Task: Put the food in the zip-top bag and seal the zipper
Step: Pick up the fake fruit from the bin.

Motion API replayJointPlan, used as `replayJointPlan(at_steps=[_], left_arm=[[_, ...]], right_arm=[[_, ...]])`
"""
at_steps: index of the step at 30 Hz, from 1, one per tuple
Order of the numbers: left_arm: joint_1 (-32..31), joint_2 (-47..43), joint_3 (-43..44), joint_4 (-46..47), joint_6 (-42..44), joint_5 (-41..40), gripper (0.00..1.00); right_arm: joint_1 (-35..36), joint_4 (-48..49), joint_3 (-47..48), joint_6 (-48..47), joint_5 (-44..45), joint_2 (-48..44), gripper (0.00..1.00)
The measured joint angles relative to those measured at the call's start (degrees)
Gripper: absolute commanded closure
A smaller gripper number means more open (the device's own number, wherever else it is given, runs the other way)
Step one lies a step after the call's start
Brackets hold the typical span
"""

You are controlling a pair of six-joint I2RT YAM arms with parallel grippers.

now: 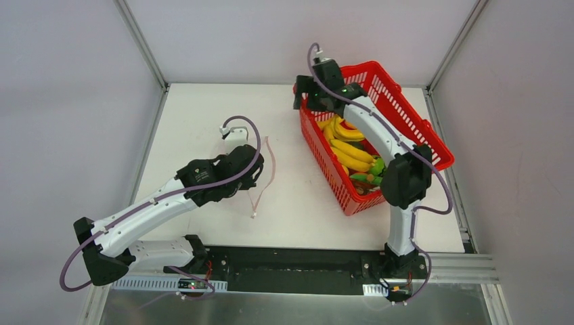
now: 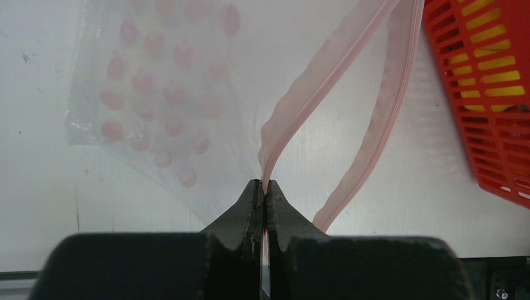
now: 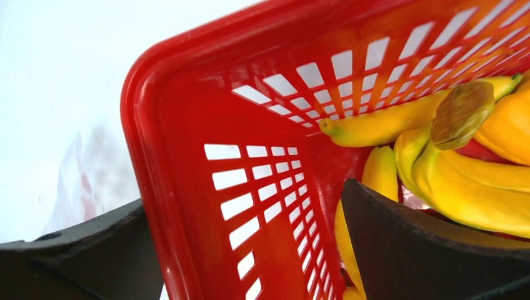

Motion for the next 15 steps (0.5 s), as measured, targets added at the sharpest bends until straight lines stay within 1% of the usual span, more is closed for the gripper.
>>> replayJointPlan(at_steps=[4, 8, 11, 13, 15], left_arm=[[0.0, 0.3, 0.0, 0.0, 0.0, 0.0, 1.0], [0.0, 0.9, 0.0, 0.0, 0.0, 0.1, 1.0], [0.0, 1.6, 0.0, 0.1, 0.0, 0.3, 1.0], [0.0, 2.0, 0.0, 0.1, 0.0, 0.5, 1.0], [0.0, 2.4, 0.0, 0.1, 0.0, 0.8, 1.0]], right_arm=[[-7.5, 0.0, 0.7, 4.8, -1.2, 0.2, 0.02], [-14.5, -2.6, 3.7, 5.1, -5.0, 0.5, 0.02], [-16.0, -2.9, 4.2, 4.5, -9.0, -0.6, 0.01], [-15.7, -2.1, 1.2, 4.0, -11.1, -3.2, 0.01], [-15.6, -0.9, -4.1, 3.5, -12.7, -7.7, 0.03]])
